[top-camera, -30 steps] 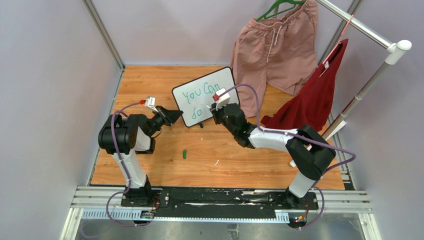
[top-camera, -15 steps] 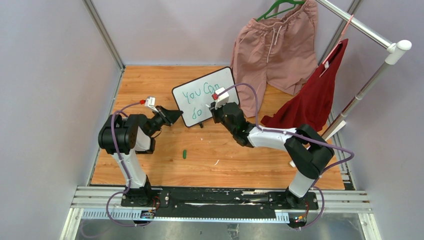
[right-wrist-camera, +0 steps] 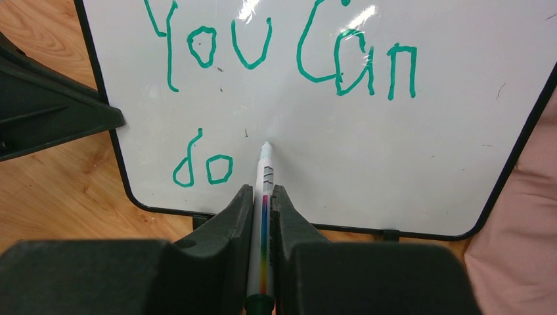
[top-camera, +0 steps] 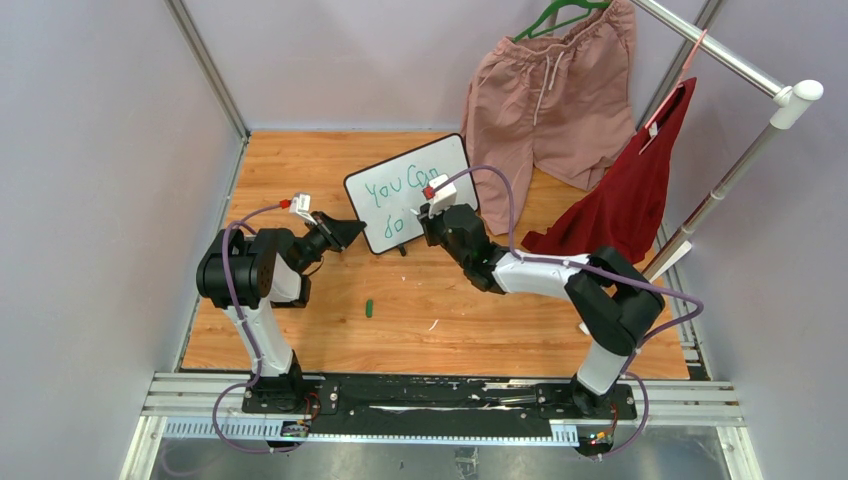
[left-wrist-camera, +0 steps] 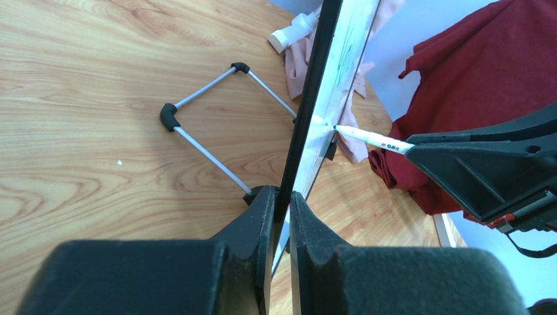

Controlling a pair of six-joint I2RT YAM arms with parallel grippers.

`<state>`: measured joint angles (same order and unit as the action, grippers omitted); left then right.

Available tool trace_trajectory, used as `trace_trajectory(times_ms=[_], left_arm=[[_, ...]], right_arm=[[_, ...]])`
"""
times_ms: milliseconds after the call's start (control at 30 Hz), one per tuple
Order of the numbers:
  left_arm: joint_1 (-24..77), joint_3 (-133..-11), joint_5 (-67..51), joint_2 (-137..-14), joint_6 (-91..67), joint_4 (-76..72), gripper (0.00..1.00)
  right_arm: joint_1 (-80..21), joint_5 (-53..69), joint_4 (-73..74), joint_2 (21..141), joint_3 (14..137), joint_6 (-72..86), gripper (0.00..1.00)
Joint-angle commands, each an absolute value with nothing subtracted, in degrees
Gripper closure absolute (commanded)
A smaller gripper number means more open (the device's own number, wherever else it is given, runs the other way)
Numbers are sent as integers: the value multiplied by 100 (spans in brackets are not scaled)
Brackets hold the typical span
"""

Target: Write a sentence on the whiteboard

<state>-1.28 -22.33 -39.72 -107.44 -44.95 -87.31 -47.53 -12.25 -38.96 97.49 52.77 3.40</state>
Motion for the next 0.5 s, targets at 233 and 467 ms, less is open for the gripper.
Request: trace_trajectory(times_ms=[233,467], left_arm=[[-105,-2215,-3973,-10871,-4412,-8921,100],[-105,-2215,-3973,-10863,-4412,-8924,100]], right_arm=[[-4807,-1430,-3839,9902,5454,430,100],[-4799,-1444,-3730,9951,5423,448,100]])
